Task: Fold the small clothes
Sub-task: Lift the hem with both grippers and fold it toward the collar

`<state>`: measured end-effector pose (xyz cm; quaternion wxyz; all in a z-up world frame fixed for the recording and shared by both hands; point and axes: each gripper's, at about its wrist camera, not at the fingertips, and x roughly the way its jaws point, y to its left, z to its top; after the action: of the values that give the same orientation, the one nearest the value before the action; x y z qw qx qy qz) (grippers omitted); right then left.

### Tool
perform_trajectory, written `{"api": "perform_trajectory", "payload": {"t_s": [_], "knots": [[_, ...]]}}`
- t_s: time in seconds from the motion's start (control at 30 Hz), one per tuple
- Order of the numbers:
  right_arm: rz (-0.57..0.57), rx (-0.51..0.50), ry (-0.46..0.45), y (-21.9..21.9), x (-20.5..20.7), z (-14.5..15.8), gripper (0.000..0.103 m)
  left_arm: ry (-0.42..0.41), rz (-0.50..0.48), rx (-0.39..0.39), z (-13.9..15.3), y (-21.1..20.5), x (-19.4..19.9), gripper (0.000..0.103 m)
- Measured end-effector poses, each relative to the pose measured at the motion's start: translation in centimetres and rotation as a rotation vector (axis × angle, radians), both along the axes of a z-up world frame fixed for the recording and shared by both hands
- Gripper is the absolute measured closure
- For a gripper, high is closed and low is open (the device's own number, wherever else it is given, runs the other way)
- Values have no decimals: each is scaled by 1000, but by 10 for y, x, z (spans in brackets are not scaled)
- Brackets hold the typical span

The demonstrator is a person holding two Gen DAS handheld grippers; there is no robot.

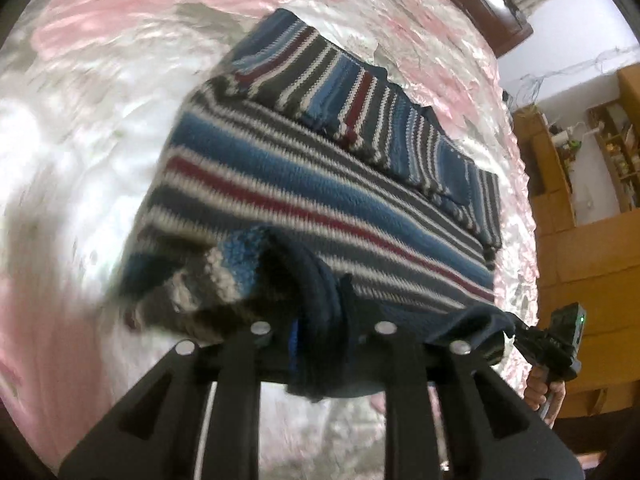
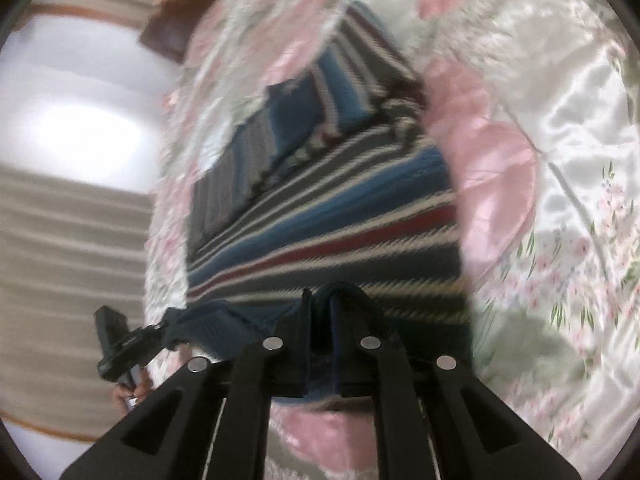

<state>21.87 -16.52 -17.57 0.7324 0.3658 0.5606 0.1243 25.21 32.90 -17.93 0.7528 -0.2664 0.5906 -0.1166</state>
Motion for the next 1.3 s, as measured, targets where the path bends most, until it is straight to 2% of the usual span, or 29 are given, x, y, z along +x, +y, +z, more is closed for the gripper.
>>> {"api": "perform_trajectory", "payload": {"t_s": [0.03,0.07,0.1,0.13,0.2,0.27,0.3,0.4,0.47,0.5,0.57,0.63,0.7,0.77,0.9,1.0,1.03,1.07,1.1,1.13,1.17,1.2,1.27,1.3], "knots": [[-9,-2,15,-2,3,-6,89,3,3,3,-2,1,7,74],[-18,-7,26,-4,6,-11,83,0,13,14,-2,4,12,60],[-43,-37,34,-8,8,-13,74,-24,31,26,4,11,15,54],[-55,-64,33,-11,9,-12,72,-42,38,26,9,17,16,53],[-65,-88,11,-20,9,-5,72,-97,45,21,27,29,12,44],[-54,-119,-8,-26,5,5,69,-155,53,67,45,40,4,40],[-42,-127,-19,-28,5,9,63,-184,52,116,54,44,-1,40],[23,-130,-54,-27,8,21,54,-216,25,214,63,43,-6,39],[78,-156,-73,-23,14,28,50,-224,-49,302,62,27,0,39],[99,-162,-75,-22,15,30,39,-228,-95,344,59,17,5,38],[164,-172,-75,-13,22,29,27,-227,-183,415,51,-3,18,36],[230,-211,-60,0,30,22,27,-204,-258,460,37,-16,31,36],[284,-235,-53,13,39,15,27,-187,-291,450,26,-25,43,36],[315,-250,-52,22,46,9,25,-146,-326,392,14,-30,57,36],[367,-250,-45,35,48,-3,23,-91,-368,376,-8,-31,73,36],[430,-301,-44,51,47,-10,23,-68,-406,376,-22,-34,77,37],[454,-329,-47,58,46,-11,23,-69,-428,382,-26,-38,77,38],[469,-355,-48,62,45,-13,28,-72,-446,377,-28,-41,77,41],[476,-382,-43,66,45,-13,44,-70,-456,373,-29,-43,78,45],[484,-414,-40,69,43,-13,55,-64,-468,383,-31,-47,78,48],[493,-422,-42,71,43,-13,74,-52,-470,404,-33,-48,79,59],[507,-414,-51,73,41,-10,87,-43,-466,419,-34,-49,78,75],[518,-399,-85,72,36,1,92,-42,-434,360,-31,-47,74,92],[520,-393,-102,72,35,7,93,-45,-417,354,-28,-46,72,93]]}}
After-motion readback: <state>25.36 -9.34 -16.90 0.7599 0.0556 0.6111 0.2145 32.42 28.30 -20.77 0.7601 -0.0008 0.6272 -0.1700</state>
